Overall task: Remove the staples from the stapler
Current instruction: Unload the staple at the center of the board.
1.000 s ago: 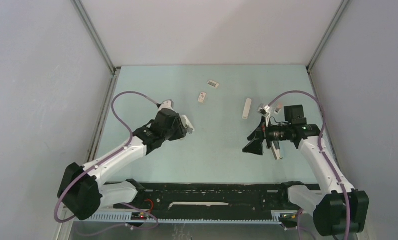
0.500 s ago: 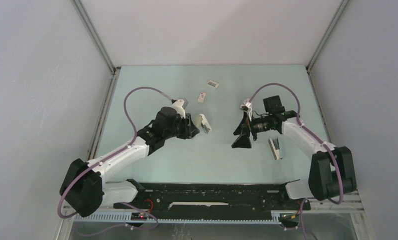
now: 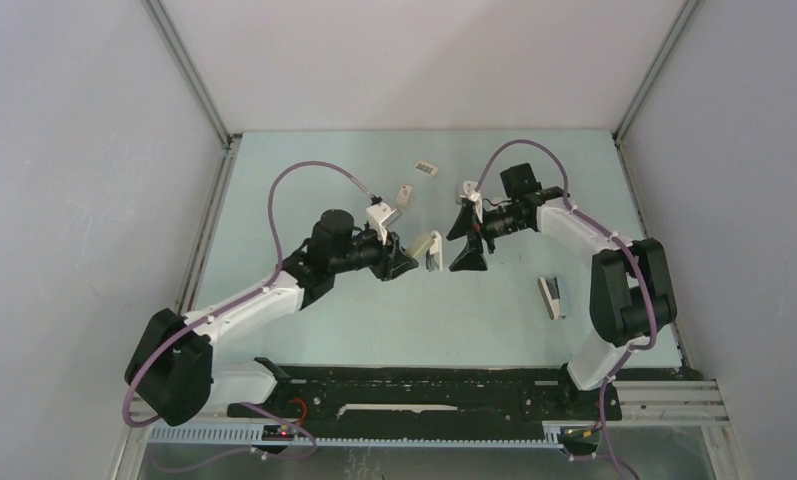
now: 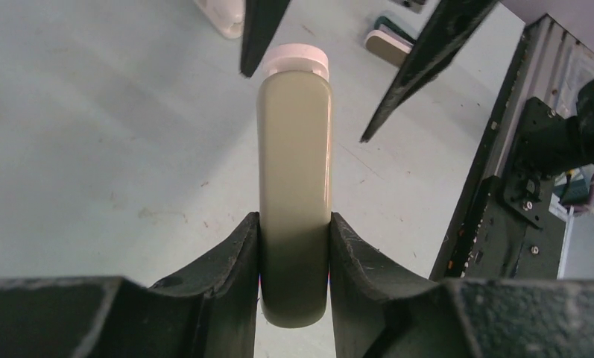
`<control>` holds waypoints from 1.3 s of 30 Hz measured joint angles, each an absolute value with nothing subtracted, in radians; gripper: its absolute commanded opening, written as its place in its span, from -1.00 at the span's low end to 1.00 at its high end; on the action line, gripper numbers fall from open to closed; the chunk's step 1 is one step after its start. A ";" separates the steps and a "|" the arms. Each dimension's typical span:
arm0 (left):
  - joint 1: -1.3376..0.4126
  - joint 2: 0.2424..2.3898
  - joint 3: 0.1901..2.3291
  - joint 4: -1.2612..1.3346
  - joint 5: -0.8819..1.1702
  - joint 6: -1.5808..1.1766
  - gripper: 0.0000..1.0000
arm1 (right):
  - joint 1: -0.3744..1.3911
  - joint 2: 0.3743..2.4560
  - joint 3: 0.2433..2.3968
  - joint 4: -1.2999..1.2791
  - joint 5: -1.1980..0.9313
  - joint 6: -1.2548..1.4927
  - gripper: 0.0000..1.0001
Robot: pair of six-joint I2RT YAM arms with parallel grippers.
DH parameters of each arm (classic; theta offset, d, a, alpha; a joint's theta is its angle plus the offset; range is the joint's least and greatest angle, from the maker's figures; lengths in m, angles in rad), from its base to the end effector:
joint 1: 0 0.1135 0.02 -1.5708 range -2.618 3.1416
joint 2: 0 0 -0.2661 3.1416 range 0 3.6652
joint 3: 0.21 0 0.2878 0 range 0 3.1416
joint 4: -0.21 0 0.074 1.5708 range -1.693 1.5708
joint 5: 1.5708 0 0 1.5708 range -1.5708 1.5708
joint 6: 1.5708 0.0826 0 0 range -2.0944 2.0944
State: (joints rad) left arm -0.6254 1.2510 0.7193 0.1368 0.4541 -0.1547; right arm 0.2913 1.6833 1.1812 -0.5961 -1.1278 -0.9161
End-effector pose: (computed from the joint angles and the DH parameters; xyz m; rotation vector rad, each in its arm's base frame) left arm 0.2595 -0.2321 0.2181 0.7751 1.8956 -0.9455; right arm 0.3380 0.1793 0.1976 -1.4765 1.5697 1.1244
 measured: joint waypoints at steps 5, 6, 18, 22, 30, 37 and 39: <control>-0.627 1.251 0.715 0.167 0.522 -0.085 -1.00 | 0.325 1.710 1.205 -0.621 -1.155 -0.947 0.83; -0.627 1.251 0.712 0.179 0.535 -0.076 -1.00 | 0.336 1.710 1.205 -0.621 -1.165 -0.946 0.79; -0.633 1.250 0.675 0.278 0.594 -0.042 -1.00 | 0.368 1.711 1.206 -0.629 -1.235 -0.945 0.06; -0.632 1.250 0.673 0.290 0.596 -0.022 -1.00 | 0.371 1.711 1.206 -0.646 -1.231 -0.968 -0.37; -0.631 1.250 0.667 0.279 0.582 0.088 -1.00 | 0.373 1.711 1.241 -0.704 -1.140 -1.061 -0.64; -0.633 1.256 0.667 0.244 0.540 0.224 -1.00 | 0.388 1.699 1.267 -0.746 -0.956 -1.147 -0.69; -0.636 1.266 0.667 0.246 0.527 0.260 -1.00 | 0.394 1.687 1.272 -0.754 -0.900 -1.167 -0.70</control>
